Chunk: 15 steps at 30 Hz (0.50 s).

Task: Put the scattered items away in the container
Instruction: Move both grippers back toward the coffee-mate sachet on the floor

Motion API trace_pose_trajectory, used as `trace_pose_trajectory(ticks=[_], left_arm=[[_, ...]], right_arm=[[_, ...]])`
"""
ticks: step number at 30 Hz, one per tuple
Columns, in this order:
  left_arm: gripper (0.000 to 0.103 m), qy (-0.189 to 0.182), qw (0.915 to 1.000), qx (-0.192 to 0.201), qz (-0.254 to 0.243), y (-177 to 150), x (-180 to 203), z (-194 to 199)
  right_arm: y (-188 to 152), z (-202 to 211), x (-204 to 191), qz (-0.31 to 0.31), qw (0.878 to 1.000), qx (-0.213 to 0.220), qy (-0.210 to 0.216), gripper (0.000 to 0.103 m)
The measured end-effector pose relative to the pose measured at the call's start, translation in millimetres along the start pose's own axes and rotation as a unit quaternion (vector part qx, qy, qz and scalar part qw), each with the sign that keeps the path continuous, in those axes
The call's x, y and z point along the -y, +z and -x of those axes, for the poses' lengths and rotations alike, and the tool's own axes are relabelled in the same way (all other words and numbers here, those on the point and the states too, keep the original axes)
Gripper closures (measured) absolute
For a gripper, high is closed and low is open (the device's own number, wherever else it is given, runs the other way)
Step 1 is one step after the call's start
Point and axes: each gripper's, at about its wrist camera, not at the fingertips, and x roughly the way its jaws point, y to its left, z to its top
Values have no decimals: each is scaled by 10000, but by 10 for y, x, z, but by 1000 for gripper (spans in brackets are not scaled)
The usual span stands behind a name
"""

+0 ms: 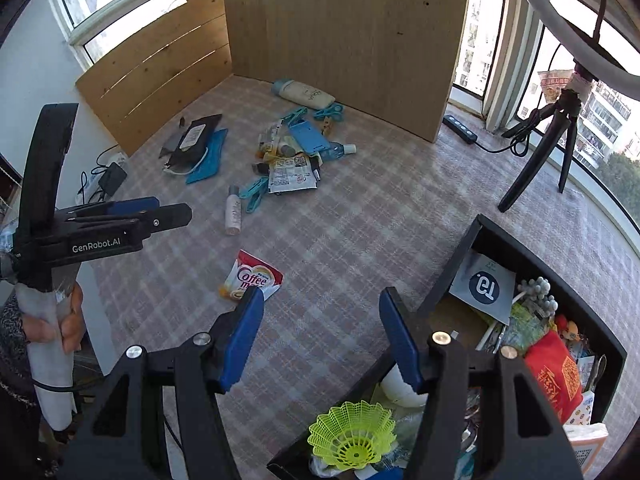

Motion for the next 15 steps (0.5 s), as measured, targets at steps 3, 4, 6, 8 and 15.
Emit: trace_pose_trajectory(ticks=[3, 4, 6, 8, 15], left_arm=[[36, 76, 9995, -73, 285, -2, -209, -88], [36, 94, 9992, -110, 363, -5, -267, -126], [36, 142, 9984, -166, 513, -25, -375, -196], [36, 192, 9974, -219, 658, -53, -474, -265], [36, 255, 9927, -462, 1088, -118, -715, -565]], right_arm=[[27, -147, -209, 347, 9993, -122, 99, 44], [35, -191, -266, 461, 9987, -162, 143, 44], [55, -285, -368, 673, 9972, -247, 207, 44], [74, -389, -445, 798, 9960, -339, 234, 44], [103, -717, -642, 916, 9930, -574, 481, 44]])
